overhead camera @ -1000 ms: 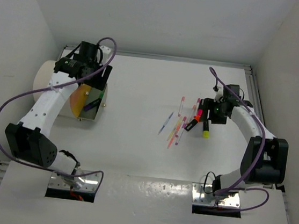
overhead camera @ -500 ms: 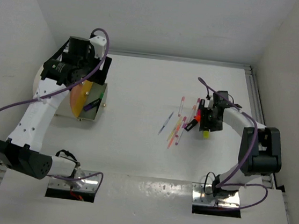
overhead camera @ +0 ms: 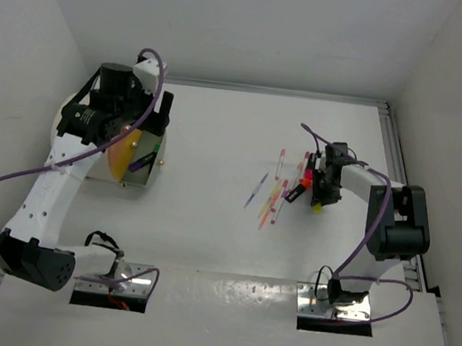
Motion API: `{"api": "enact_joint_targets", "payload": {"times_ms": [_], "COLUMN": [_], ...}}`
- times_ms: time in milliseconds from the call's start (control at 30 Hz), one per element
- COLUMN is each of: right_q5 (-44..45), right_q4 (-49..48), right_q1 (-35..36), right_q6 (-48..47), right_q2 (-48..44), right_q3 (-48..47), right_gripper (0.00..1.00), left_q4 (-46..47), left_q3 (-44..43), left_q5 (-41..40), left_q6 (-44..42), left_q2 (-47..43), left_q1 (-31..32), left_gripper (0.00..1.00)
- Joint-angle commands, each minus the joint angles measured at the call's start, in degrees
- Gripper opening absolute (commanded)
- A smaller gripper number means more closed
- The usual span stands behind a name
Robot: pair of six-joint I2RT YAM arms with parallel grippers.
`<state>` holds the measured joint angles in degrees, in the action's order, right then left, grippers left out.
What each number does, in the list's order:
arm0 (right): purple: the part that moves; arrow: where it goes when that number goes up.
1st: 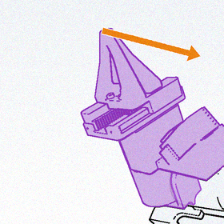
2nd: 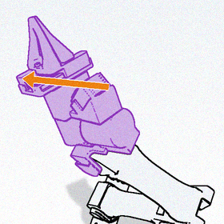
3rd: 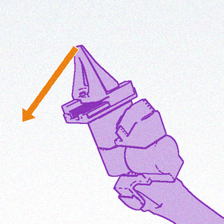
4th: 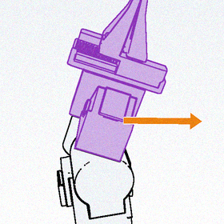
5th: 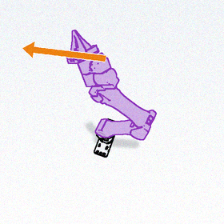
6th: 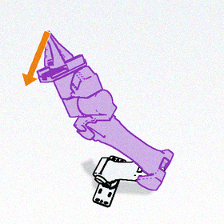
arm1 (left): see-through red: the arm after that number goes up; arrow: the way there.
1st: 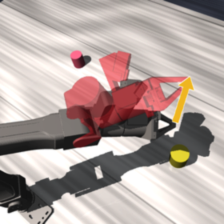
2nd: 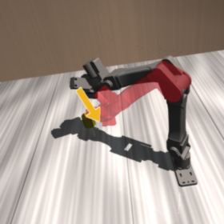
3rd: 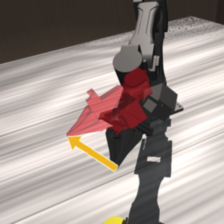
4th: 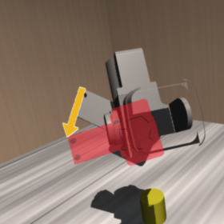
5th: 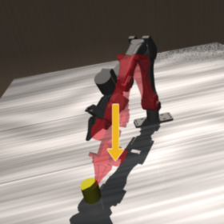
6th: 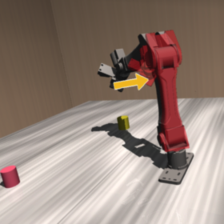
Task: Sort the stationery into containers
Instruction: Pick up the pen from the center of the board, then place the pen in the drawer.
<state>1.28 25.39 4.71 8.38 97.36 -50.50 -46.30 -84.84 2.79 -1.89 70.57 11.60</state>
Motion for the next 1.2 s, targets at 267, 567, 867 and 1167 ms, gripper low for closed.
{"api": "enact_joint_targets", "payload": {"times_ms": [267,567,867,1167], "right_q5": [-24.28,-29.75,-30.55,-30.73], "right_q4": [-0.51,-12.37,-13.34,-14.05], "right_q1": [8.29,26.3,33.78,36.95], "right_q6": [5.14,21.23,21.93,20.89], "right_q2": [-20.88,-19.94,-14.13,-12.73], "right_q3": [-6.0,-19.36,-28.69,-30.53], "right_gripper": [0.03,0.0,0.0,0.0], "left_q4": [17.72,37.92,42.52,41.38], "left_q3": [12.13,19.35,19.27,21.12], "left_q5": [27.33,39.91,41.07,39.66], "left_q6": [9.08,37.0,42.23,41.79], "left_q2": [-10.53,-8.7,-5.61,-5.44], "left_q1": [-0.61,2.29,3.7,4.4], "left_gripper": [0.82,0.76,0.76,0.57]}}
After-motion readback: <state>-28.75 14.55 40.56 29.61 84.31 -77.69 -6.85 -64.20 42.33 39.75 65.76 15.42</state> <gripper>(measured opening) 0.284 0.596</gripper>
